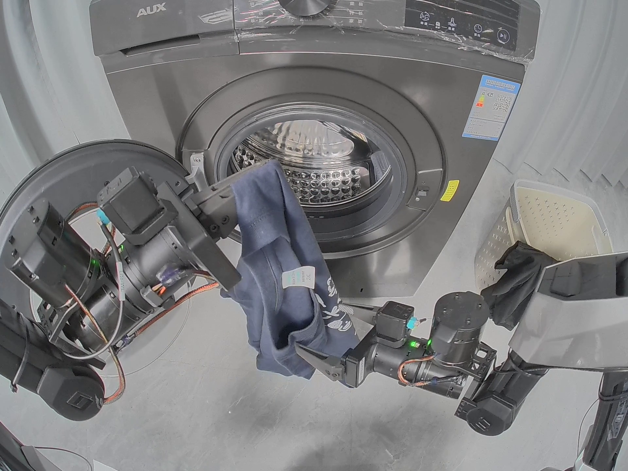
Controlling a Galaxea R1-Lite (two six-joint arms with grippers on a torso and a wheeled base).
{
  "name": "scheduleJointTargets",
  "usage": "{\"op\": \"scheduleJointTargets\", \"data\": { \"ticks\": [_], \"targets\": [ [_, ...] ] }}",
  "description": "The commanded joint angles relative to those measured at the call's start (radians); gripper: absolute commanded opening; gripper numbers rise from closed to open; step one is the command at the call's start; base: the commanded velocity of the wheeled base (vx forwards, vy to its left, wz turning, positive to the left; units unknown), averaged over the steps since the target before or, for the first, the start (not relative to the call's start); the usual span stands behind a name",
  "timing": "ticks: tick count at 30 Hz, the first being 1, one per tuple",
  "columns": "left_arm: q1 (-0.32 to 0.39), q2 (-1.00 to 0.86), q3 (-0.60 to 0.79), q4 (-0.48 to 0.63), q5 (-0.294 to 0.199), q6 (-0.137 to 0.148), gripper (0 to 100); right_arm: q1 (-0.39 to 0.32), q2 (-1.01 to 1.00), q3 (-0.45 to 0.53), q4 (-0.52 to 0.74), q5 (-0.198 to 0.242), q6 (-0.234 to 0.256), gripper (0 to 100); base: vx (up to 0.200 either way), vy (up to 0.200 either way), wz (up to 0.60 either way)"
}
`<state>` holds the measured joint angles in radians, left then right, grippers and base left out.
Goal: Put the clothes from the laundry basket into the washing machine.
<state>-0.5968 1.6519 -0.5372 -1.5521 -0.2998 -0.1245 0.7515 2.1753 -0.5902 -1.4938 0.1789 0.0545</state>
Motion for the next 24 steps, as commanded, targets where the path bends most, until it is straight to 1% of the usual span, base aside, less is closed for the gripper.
{"op": "scheduleJointTargets", "data": {
  "ticks": [1,5,7,9,10,13,18,24],
  "targets": [
    [0.0,-0.004,-0.001,0.0,-0.001,0.0,0,-0.008,0.072,-0.048,0.001,-0.006,-0.007,100,0.0,0.0,0.0],
    [-0.001,-0.012,0.0,0.0,-0.001,0.0,0,-0.021,0.112,-0.111,0.003,-0.009,-0.01,100,0.0,0.0,0.0],
    [-0.001,-0.012,0.0,0.0,-0.001,0.0,0,-0.031,0.127,-0.149,0.003,-0.018,-0.01,100,0.0,0.0,0.0],
    [-0.001,-0.012,0.0,0.0,-0.001,0.0,0,-0.032,0.13,-0.158,0.003,-0.019,-0.01,100,0.0,0.0,0.0],
    [-0.011,-0.012,-0.001,0.0,-0.001,0.0,0,-0.04,0.146,-0.209,0.004,-0.036,-0.008,100,0.0,0.0,0.0],
    [-0.018,-0.012,0.0,0.0,-0.001,0.0,0,-0.05,0.156,-0.26,0.014,-0.042,-0.007,100,0.0,0.0,0.0],
    [-0.028,-0.023,0.0,0.001,-0.001,-0.001,0,-0.055,0.181,-0.31,0.018,-0.042,-0.008,100,0.0,0.0,0.0],
    [-0.028,-0.024,-0.001,0.0,-0.001,-0.001,0,-0.041,0.228,-0.336,0.017,-0.042,-0.007,100,0.0,0.0,0.0]
  ]
}}
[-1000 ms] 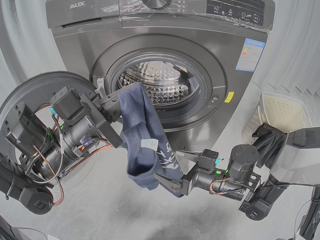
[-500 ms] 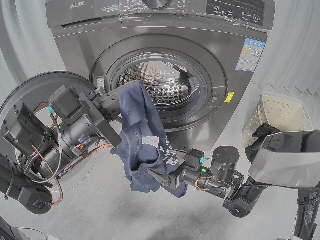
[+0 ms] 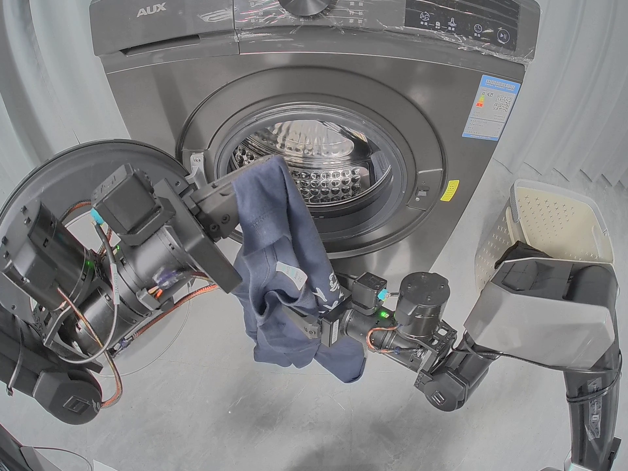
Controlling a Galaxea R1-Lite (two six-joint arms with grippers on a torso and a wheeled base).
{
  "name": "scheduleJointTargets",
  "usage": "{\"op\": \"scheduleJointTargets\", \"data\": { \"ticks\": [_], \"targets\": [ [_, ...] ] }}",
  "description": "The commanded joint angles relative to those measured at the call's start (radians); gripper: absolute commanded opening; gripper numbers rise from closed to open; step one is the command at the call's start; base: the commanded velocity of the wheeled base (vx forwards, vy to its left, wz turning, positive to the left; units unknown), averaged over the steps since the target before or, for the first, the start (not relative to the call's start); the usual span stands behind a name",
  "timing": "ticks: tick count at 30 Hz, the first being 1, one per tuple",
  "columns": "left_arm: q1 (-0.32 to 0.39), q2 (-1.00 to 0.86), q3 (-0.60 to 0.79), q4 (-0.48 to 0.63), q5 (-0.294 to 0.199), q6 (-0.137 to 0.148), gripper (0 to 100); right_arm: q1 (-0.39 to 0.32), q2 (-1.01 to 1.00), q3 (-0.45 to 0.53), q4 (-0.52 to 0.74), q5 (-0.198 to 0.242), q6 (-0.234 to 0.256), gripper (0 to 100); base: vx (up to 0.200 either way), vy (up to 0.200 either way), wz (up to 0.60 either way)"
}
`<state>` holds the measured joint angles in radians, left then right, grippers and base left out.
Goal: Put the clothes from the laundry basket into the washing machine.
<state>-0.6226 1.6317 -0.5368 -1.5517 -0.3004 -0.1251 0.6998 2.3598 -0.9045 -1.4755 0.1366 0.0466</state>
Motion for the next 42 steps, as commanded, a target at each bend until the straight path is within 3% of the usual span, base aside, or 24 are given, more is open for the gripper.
{"op": "scheduleJointTargets", "data": {
  "ticks": [1,6,7,14,22,26,33,42],
  "targets": [
    [-0.002,-0.004,-0.002,0.001,0.0,-0.001,0,0.014,0.052,-0.033,-0.005,0.0,0.002,100,0.0,0.0,0.0],
    [0.0,-0.004,-0.012,-0.001,0.0,-0.002,0,0.017,0.059,-0.05,-0.012,-0.002,0.009,100,0.0,0.0,0.0],
    [0.001,-0.004,-0.015,0.001,0.0,-0.004,0,0.017,0.059,-0.048,-0.014,-0.003,0.01,0,0.0,0.0,0.0],
    [0.015,0.004,-0.011,0.002,0.001,-0.004,0,-0.002,0.016,-0.022,-0.028,-0.032,0.029,0,0.0,0.0,0.0],
    [0.15,0.073,0.011,0.002,-0.016,-0.005,0,-0.088,-0.172,0.082,-0.023,-0.057,0.032,0,0.0,0.0,0.0],
    [0.159,0.108,0.037,0.002,-0.016,-0.004,0,-0.112,-0.246,0.099,-0.014,-0.057,0.027,0,0.0,0.0,0.0],
    [0.161,0.221,0.103,-0.002,-0.019,0.007,0,-0.089,-0.283,0.099,-0.012,-0.058,0.029,0,0.0,0.0,0.0],
    [0.175,0.333,0.182,-0.002,-0.083,0.093,0,-0.039,-0.3,0.076,-0.014,-0.061,0.035,0,0.0,0.0,0.0]
  ]
}}
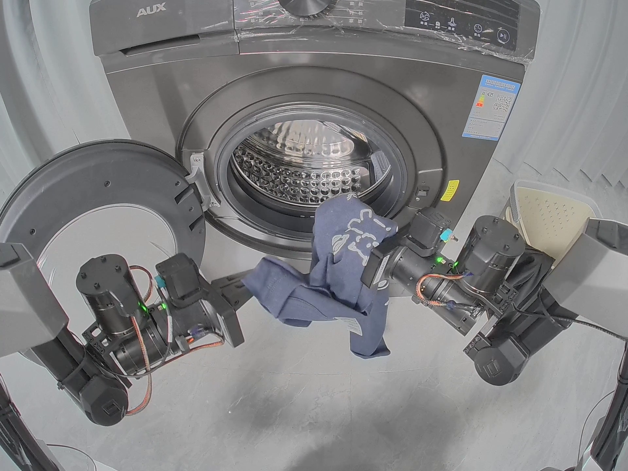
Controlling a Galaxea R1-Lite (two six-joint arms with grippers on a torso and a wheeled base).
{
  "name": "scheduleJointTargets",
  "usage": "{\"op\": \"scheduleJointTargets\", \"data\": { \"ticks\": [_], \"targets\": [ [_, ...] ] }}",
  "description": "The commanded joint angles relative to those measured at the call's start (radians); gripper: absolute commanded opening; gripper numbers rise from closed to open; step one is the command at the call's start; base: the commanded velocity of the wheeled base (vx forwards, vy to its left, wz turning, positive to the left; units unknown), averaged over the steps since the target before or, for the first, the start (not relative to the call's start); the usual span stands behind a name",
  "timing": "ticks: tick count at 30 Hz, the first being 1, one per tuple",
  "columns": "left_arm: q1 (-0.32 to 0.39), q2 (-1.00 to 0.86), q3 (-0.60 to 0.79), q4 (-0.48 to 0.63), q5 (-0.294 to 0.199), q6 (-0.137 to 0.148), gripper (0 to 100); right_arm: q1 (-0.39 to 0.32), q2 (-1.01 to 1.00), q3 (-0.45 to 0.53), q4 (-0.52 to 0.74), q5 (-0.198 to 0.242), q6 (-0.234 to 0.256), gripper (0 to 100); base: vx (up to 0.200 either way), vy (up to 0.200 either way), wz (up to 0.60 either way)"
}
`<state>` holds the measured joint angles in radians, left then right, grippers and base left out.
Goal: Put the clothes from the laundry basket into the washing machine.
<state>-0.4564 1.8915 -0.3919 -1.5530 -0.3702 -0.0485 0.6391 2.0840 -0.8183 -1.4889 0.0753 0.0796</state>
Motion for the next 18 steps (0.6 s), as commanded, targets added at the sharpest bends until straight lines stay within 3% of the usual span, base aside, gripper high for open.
{"op": "scheduleJointTargets", "data": {
  "ticks": [1,5,10,11,13,18],
  "targets": [
    [0.01,0.083,0.042,-0.001,-0.016,0.026,0,0.027,-0.024,-0.01,-0.001,0.0,0.003,0,0.0,0.0,0.0],
    [0.013,0.118,0.047,-0.002,-0.027,0.052,0,0.04,-0.021,-0.004,-0.001,-0.003,0.005,0,0.0,0.0,0.0],
    [0.03,0.121,0.041,-0.002,-0.036,0.052,0,0.04,-0.019,-0.009,0.001,-0.003,0.003,0,0.0,0.0,0.0],
    [0.033,0.12,0.039,-0.002,-0.042,0.052,100,0.039,-0.018,-0.01,-0.001,-0.003,0.003,0,0.0,0.0,0.0],
    [0.035,0.121,0.034,-0.001,-0.045,0.039,100,0.03,-0.015,-0.019,0.001,-0.003,0.003,0,0.0,0.0,0.0],
    [0.033,0.152,0.102,-0.004,-0.052,0.056,100,0.004,0.013,-0.078,0.004,-0.003,0.003,0,0.0,0.0,0.0]
  ]
}}
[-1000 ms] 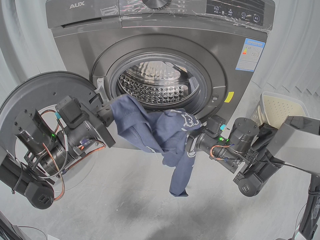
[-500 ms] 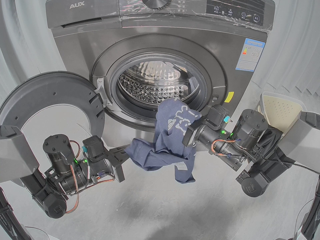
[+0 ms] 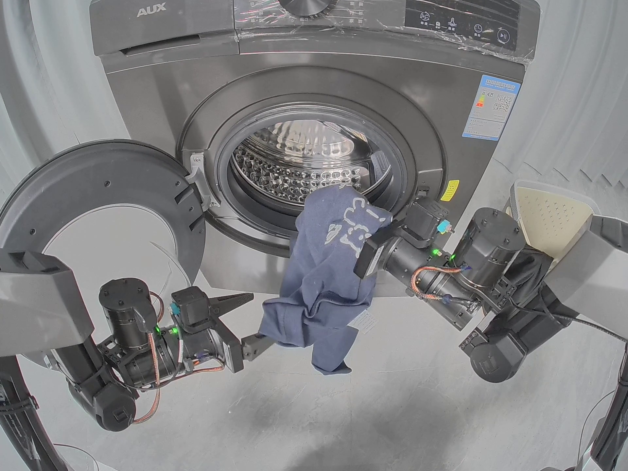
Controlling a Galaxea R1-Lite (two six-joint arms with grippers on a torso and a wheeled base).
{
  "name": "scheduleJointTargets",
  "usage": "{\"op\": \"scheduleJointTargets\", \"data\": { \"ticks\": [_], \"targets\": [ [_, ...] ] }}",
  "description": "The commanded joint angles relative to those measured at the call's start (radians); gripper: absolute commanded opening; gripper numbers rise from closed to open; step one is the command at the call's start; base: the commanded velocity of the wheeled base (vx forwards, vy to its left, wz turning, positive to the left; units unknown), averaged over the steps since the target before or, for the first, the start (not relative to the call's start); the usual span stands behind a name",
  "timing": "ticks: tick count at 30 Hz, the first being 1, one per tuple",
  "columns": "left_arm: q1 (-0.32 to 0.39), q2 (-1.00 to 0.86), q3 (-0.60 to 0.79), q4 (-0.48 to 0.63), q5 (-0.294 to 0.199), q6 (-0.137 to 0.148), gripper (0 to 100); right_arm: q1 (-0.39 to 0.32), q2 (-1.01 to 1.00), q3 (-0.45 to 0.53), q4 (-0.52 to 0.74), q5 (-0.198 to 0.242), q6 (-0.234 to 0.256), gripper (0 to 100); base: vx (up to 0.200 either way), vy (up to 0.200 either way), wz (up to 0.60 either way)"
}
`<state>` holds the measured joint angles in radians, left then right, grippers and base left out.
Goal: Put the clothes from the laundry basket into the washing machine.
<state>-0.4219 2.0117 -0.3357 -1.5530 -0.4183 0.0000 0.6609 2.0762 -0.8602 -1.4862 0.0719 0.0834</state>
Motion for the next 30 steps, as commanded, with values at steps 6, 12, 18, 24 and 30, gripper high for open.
{"op": "scheduleJointTargets", "data": {
  "ticks": [6,12,18,24,30],
  "targets": [
    [-0.009,0.065,0.11,-0.002,-0.05,0.089,100,-0.021,0.032,-0.082,0.012,0.0,0.001,0,0.0,0.0,0.0],
    [-0.009,0.056,0.187,-0.002,-0.093,0.124,100,-0.01,0.033,-0.077,0.01,-0.006,0.001,0,0.0,0.0,0.0],
    [-0.018,0.05,0.142,-0.004,-0.094,0.15,100,-0.009,0.033,-0.076,0.009,-0.011,0.001,0,0.0,0.0,0.0],
    [-0.047,0.061,-0.016,-0.002,-0.048,0.106,100,0.006,0.035,-0.072,0.01,-0.011,-0.001,0,0.0,0.0,0.0],
    [-0.103,0.071,-0.201,-0.001,0.032,0.023,100,0.029,0.053,-0.079,0.012,-0.014,-0.001,0,0.0,0.0,0.0]
  ]
}}
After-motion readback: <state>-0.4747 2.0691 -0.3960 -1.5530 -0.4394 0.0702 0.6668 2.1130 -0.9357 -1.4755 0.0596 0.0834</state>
